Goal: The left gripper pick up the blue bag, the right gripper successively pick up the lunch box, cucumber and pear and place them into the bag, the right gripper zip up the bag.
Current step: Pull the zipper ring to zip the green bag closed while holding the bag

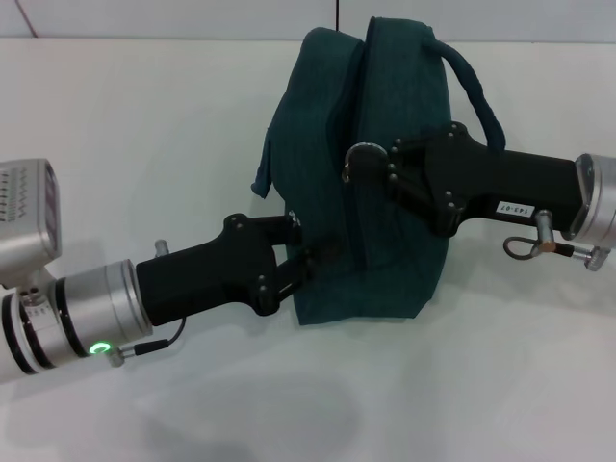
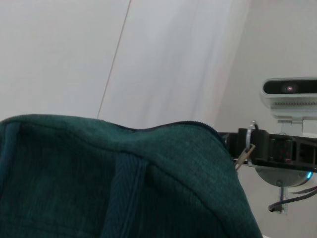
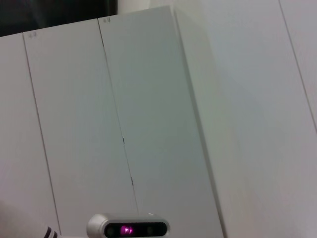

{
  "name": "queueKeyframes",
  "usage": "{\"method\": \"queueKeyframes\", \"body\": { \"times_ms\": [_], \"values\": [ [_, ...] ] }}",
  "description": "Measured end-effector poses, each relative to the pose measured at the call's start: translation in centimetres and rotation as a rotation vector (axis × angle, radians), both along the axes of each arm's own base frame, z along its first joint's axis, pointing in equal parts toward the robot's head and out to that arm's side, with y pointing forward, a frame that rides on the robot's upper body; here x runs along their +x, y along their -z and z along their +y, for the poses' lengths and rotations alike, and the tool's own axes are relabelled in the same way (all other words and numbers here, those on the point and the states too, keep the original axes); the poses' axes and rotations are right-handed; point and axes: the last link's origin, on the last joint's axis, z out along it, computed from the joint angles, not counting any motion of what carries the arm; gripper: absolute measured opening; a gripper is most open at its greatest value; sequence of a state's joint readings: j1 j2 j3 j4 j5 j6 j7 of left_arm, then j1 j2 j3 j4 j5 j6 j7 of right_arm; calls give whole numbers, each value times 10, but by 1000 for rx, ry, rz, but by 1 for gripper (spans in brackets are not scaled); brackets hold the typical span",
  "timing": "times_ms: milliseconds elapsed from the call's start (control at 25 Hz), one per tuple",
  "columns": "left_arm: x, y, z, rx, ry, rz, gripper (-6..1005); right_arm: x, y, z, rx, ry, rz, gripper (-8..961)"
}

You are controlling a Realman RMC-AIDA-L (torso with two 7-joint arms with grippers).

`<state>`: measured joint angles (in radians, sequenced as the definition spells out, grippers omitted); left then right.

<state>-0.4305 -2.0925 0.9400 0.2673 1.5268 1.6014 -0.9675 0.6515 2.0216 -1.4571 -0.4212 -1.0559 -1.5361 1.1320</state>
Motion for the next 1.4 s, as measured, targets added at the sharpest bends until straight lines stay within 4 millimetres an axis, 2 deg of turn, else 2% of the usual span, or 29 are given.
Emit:
{"method": "queueKeyframes", "body": {
  "times_ms": [160,280,600,1040,1240,1400],
  "values": [
    [0,1,1,6,8,8,247,1,0,1,6,8,-3,11],
    [1,2,1,8,22,19,179,2,-3,3,20,19,10,12],
    [4,8,-3,-33,94,68,126,6,-24,17,111,90,90,12],
    [3,7,-5,-19,141,94,86,13,-27,21,141,134,87,12],
    [4,0,-1,-6,169,104,81,20,-28,22,157,169,69,12],
    [0,-14,-2,29,184,96,78,23,-26,16,132,140,49,12]
  ]
}}
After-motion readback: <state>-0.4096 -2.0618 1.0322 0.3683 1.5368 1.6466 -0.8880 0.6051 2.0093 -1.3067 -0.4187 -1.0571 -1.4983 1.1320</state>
